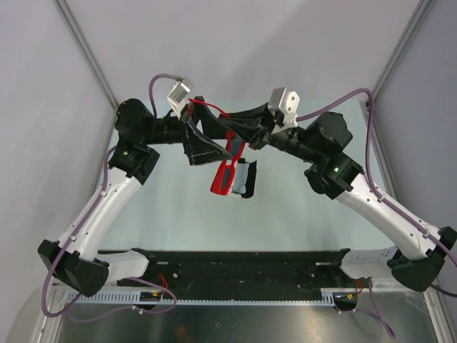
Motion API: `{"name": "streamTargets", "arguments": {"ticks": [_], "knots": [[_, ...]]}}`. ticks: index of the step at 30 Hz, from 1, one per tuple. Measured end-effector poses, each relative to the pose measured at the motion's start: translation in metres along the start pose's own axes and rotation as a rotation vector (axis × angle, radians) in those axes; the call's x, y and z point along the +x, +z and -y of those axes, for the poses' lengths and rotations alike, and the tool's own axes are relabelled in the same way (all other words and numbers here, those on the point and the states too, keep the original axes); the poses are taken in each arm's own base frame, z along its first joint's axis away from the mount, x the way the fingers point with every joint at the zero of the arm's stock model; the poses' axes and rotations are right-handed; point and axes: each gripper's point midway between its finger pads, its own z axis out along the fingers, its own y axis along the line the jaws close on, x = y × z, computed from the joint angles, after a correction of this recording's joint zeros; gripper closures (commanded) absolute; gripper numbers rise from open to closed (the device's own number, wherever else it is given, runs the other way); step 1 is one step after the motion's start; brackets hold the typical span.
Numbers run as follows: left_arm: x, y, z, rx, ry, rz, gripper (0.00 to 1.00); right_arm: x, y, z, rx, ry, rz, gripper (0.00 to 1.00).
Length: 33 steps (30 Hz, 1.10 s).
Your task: Organize the sunglasses
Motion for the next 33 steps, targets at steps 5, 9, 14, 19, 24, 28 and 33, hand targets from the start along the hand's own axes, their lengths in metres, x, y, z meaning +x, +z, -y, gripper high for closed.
{"name": "streamTargets", "arguments": {"ticks": [5,9,14,19,24,28,33], "knots": [[-0.002,0.0,0.001,0.0,-0.015,0.002,0.0,0.0,0.0,0.0,-0.002,-0.039,0.0,1.0],[-0.006,-0.003,0.0,-0.011,-0.031,0.01,0.0,0.001,-0.001,0.002,0.004,-0.103,-0.006,1.0],[-0.015,-0.017,-0.012,-0.073,-0.055,0.044,0.0,0.008,-0.012,0.006,0.009,-0.17,-0.041,1.0],[-0.011,-0.026,-0.014,-0.102,-0.095,0.057,0.07,-0.001,-0.025,0.015,0.033,-0.212,-0.04,1.0],[0.005,-0.026,-0.017,-0.095,-0.18,0.034,0.14,-0.013,-0.031,0.016,0.037,-0.229,-0.018,1.0],[0.014,-0.019,-0.007,-0.054,-0.22,0.002,0.24,-0.015,-0.031,0.014,0.025,-0.23,-0.012,1.0],[0.018,-0.015,-0.001,-0.027,-0.249,-0.017,0.4,-0.018,-0.03,0.011,0.009,-0.232,0.002,1.0]]}}
